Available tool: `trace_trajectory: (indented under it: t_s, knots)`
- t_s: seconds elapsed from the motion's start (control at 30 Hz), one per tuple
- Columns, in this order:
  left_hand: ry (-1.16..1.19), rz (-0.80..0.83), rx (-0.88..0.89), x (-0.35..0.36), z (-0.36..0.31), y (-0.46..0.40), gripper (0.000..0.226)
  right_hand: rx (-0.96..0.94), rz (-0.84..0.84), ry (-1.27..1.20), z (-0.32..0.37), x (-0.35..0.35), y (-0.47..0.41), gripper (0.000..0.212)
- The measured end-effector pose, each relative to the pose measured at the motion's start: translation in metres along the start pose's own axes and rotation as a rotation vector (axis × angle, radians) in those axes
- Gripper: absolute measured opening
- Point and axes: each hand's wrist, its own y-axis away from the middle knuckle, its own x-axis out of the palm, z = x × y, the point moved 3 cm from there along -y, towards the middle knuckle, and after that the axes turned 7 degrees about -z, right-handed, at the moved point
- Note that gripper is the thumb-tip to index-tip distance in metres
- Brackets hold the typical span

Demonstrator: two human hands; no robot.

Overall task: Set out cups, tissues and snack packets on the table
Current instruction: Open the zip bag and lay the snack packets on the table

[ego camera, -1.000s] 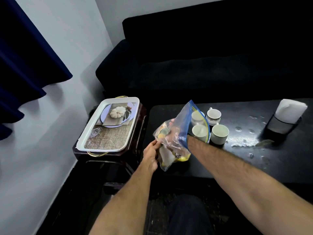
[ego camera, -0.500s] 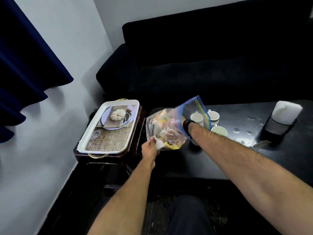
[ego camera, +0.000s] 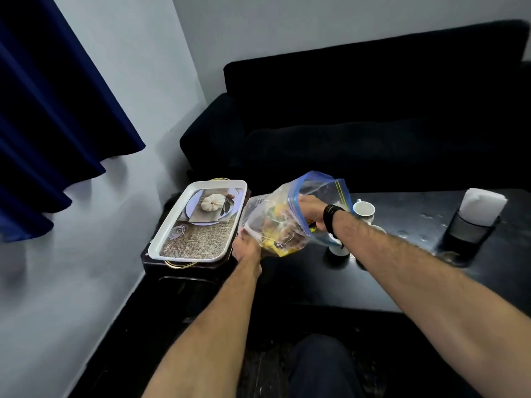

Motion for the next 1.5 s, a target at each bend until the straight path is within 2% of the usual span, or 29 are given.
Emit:
trace_trajectory:
  t_s: [0.03, 0.13, 0.23, 0.3, 0.33, 0.4, 0.47, 0.5, 0.63, 0.7, 0.83, 1.03, 1.17, 1.27, 1.33, 1.4, 1.5]
  knots:
    - [0.005, -0.024, 0.004, -0.003, -0.003, -0.001, 0.052, 0.008, 0.027, 0.001, -0.001, 0.0, 0.005, 0.009]
    - [0.043, -0.057, 0.007, -0.011, -0.008, -0.004, 0.049, 0.046, 0.011, 0.006, -0.009, 0.001, -0.002, 0.012]
    - [0.092, -0.085, -0.078, -0.019, 0.002, -0.014, 0.051, 0.086, -0.038, -0.052, -0.014, -0.008, -0.005, 0.012]
    - [0.121, -0.103, -0.131, -0.022, 0.008, -0.024, 0.051, 0.061, -0.043, -0.072, -0.008, -0.016, 0.003, 0.004]
    - [0.161, -0.084, -0.155, -0.022, 0.009, -0.026, 0.048, 0.05, -0.035, -0.085, -0.007, -0.019, 0.003, 0.009]
    - [0.313, 0.071, -0.212, -0.023, 0.005, -0.016, 0.038, 0.031, -0.044, -0.114, -0.008, -0.028, 0.001, 0.023]
    - [0.421, 0.248, -0.262, -0.022, 0.0, -0.004, 0.037, 0.013, -0.026, -0.191, -0.008, -0.032, -0.002, 0.011]
    - [0.425, 0.307, -0.267, -0.021, -0.002, 0.0, 0.033, -0.003, -0.013, -0.237, -0.007, -0.034, -0.001, 0.004]
    - [0.385, 0.464, -0.321, -0.01, -0.003, 0.008, 0.033, -0.074, 0.018, -0.269, 0.003, -0.036, 0.003, 0.005]
    - [0.375, 0.414, -0.325, -0.005, -0.002, 0.004, 0.027, -0.079, 0.013, -0.24, 0.009, -0.039, 0.005, 0.017]
    - [0.429, 0.185, -0.293, -0.022, -0.013, -0.005, 0.031, -0.039, 0.007, -0.302, 0.014, -0.063, 0.011, 0.041]
    - [0.671, -0.066, -0.225, -0.058, -0.016, -0.03, 0.033, -0.067, -0.071, -0.587, -0.003, -0.097, 0.012, 0.044]
    - [0.75, -0.072, -0.243, -0.069, -0.01, -0.047, 0.033, 0.025, -0.152, -0.635, -0.033, -0.087, 0.001, 0.05]
    - [0.833, -0.059, -0.269, -0.071, -0.011, -0.051, 0.036, 0.089, -0.173, -0.592, -0.049, -0.055, -0.001, 0.037]
    - [0.874, -0.075, -0.266, -0.072, -0.011, -0.051, 0.038, 0.118, -0.22, -0.566, -0.058, -0.025, -0.004, 0.042]
    - [0.877, -0.052, -0.27, -0.072, -0.01, -0.051, 0.039, 0.127, -0.247, -0.491, -0.07, 0.004, -0.011, 0.057]
    - [0.849, -0.004, -0.286, -0.068, -0.002, -0.055, 0.052, 0.171, -0.248, -0.216, -0.095, 0.033, -0.028, 0.054]
